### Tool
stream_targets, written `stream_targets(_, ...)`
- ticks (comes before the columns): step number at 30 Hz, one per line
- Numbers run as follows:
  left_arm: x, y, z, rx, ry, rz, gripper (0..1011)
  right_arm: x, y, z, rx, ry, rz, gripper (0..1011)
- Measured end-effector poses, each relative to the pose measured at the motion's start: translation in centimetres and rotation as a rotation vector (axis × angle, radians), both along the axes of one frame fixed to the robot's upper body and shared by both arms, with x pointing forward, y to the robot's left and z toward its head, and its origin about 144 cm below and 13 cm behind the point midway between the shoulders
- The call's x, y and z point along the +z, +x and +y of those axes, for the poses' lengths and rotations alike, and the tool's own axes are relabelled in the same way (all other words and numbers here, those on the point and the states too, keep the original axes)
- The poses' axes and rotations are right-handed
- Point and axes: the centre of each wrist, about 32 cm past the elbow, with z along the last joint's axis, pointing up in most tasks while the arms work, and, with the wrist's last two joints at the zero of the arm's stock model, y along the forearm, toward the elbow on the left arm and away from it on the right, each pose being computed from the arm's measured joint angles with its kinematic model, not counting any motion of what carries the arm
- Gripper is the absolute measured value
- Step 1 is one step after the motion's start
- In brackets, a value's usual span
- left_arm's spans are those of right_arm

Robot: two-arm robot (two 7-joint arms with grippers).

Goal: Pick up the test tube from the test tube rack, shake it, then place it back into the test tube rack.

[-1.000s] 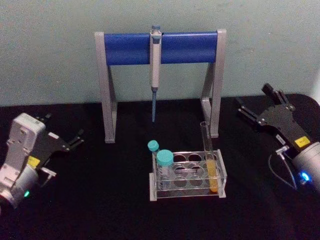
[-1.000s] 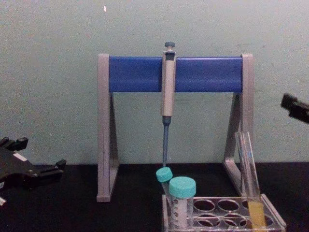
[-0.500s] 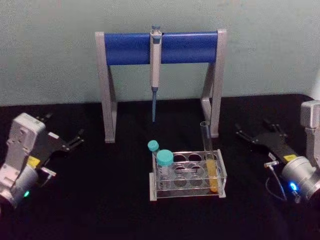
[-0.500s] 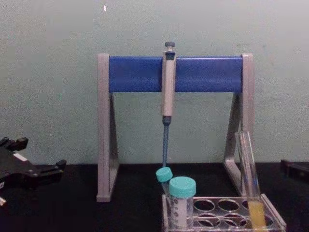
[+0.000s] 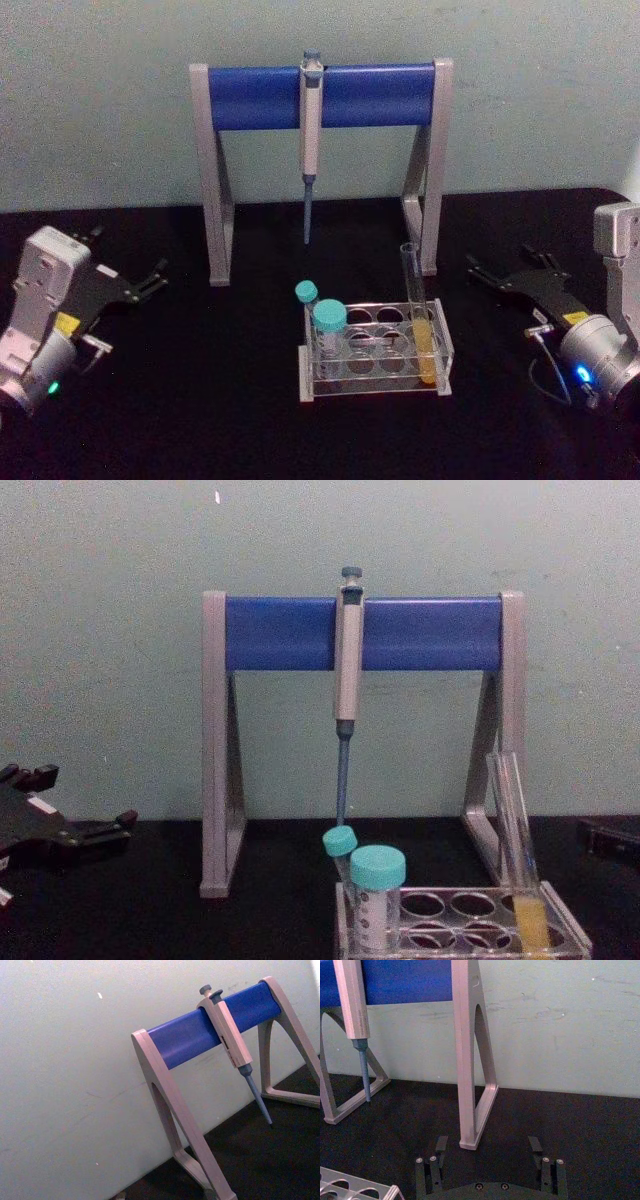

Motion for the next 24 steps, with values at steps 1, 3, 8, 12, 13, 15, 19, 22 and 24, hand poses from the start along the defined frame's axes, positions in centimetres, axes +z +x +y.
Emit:
stream_targets(1, 0.0, 0.0, 0.0, 0.0, 0.0, 0.0, 1001, 0.0, 0.0, 0.0, 0.0, 0.0, 0.0, 1000)
stream_targets(3, 0.0, 0.0, 0.0, 0.0, 0.0, 0.0, 1001, 0.01, -0.01, 0.01, 0.0, 0.0, 0.0, 1000)
stream_targets(8, 0.0, 0.0, 0.0, 0.0, 0.0, 0.0, 1001, 0.01, -0.02, 0.02, 0.0, 0.0, 0.0, 1000)
stream_targets(12, 0.0, 0.0, 0.0, 0.0, 0.0, 0.0, 1001, 0.01, -0.03, 0.02, 0.0, 0.0, 0.0, 1000)
stream_targets(13, 0.0, 0.0, 0.0, 0.0, 0.0, 0.0, 1001, 0.01, -0.03, 0.03, 0.0, -0.001, 0.0, 1000)
stream_targets(15, 0.0, 0.0, 0.0, 0.0, 0.0, 0.0, 1001, 0.01, -0.04, 0.03, 0.0, -0.001, 0.0, 1000)
stream_targets(19, 0.0, 0.0, 0.0, 0.0, 0.0, 0.0, 1001, 0.02, -0.04, 0.03, 0.0, -0.001, -0.001, 1000)
stream_targets(22, 0.0, 0.0, 0.0, 0.0, 0.0, 0.0, 1001, 0.03, -0.04, 0.03, 0.0, 0.0, -0.001, 1000)
stream_targets(24, 0.0, 0.0, 0.0, 0.0, 0.0, 0.0, 1001, 0.03, -0.04, 0.03, 0.0, 0.0, -0.001, 1000)
